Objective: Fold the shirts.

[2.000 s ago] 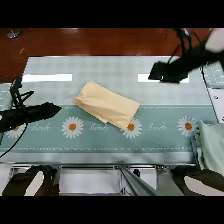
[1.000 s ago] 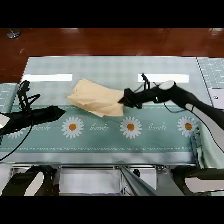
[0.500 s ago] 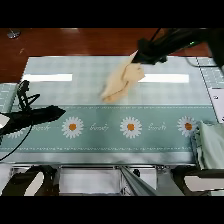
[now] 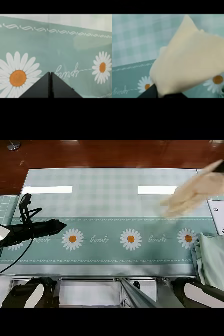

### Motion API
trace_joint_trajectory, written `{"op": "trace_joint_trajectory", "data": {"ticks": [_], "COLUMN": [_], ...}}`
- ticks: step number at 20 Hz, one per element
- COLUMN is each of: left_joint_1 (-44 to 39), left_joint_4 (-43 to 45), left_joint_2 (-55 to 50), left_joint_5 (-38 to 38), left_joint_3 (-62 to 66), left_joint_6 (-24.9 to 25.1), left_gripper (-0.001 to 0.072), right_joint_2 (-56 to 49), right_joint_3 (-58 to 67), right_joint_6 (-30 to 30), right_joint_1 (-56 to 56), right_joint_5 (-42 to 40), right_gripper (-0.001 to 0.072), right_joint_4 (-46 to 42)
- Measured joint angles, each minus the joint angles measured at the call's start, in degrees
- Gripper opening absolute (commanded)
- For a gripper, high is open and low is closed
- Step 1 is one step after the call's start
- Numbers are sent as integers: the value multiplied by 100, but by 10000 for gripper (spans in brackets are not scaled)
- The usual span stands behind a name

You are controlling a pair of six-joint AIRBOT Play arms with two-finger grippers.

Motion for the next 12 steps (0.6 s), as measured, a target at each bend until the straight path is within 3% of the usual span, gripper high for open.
{"op": "trace_joint_trajectory", "data": {"ticks": [5, 10, 11, 12], "left_joint_1": [0, 0, 0, 0], "left_joint_4": [2, 2, 2, 2], "left_joint_2": [0, 0, 0, 0], "left_joint_5": [-17, 2, 4, 9], "left_joint_3": [0, 0, 0, 0], "left_joint_6": [0, 2, 2, 2], "left_gripper": [17, 17, 18, 18], "right_joint_2": [1526, 3141, 3383, 3556], "right_joint_3": [-1665, -3930, -4378, -4747], "right_joint_6": [120, -105, -192, -236], "right_joint_1": [-1410, -2973, -3250, -3469], "right_joint_5": [166, 192, 195, 197], "right_gripper": [38, 44, 187, 455], "right_joint_4": [-796, -2153, -2315, -2433]}}
